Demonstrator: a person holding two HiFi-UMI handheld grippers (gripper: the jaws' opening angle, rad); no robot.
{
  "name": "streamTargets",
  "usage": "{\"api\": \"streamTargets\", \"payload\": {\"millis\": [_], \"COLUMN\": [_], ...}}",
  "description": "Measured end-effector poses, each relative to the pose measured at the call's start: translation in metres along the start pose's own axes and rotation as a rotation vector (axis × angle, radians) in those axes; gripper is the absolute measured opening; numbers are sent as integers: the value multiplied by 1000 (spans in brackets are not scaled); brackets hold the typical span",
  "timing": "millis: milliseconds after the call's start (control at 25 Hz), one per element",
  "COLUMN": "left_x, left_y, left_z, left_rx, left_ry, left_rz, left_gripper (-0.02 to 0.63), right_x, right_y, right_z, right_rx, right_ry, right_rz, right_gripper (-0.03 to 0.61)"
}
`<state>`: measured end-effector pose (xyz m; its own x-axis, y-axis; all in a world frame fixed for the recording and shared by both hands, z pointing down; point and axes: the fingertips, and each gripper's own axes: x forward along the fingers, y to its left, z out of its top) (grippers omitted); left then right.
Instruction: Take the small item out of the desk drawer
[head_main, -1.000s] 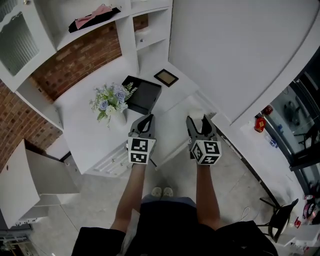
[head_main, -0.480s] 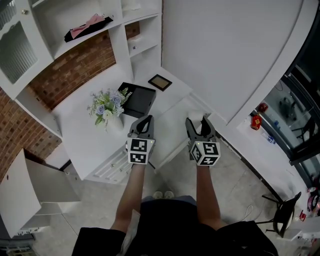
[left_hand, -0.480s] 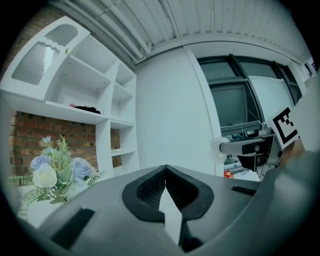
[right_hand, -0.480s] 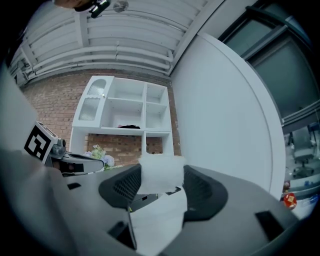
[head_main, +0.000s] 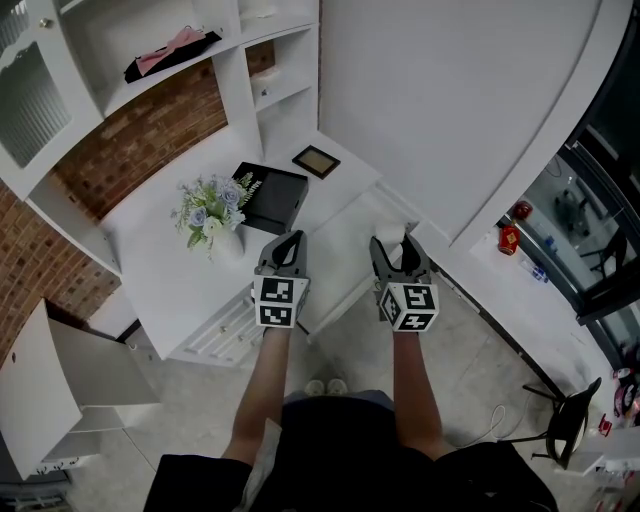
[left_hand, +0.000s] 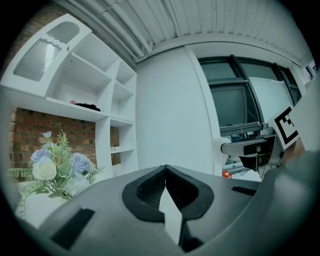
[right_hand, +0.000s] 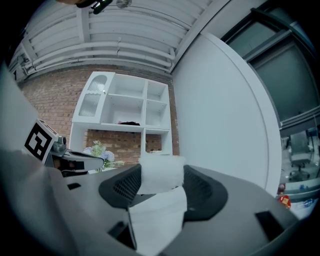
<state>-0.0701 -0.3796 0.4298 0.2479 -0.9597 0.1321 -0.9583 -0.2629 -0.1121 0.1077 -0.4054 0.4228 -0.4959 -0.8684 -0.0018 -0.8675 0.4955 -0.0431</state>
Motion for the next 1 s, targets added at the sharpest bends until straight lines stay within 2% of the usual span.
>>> {"api": "streamTargets", "payload": {"millis": [1000], "left_x": [-2], "left_y": [-4], "left_z": [-3], "left_rx": [-3], "left_ry": [11], "left_rz": [5], "left_gripper": [9], "right_x": [-5], "right_y": [-3], "right_z": [0], "right_rx": [1], "right_ry": [5], "right_rz": [1], "right_gripper": [255]}}
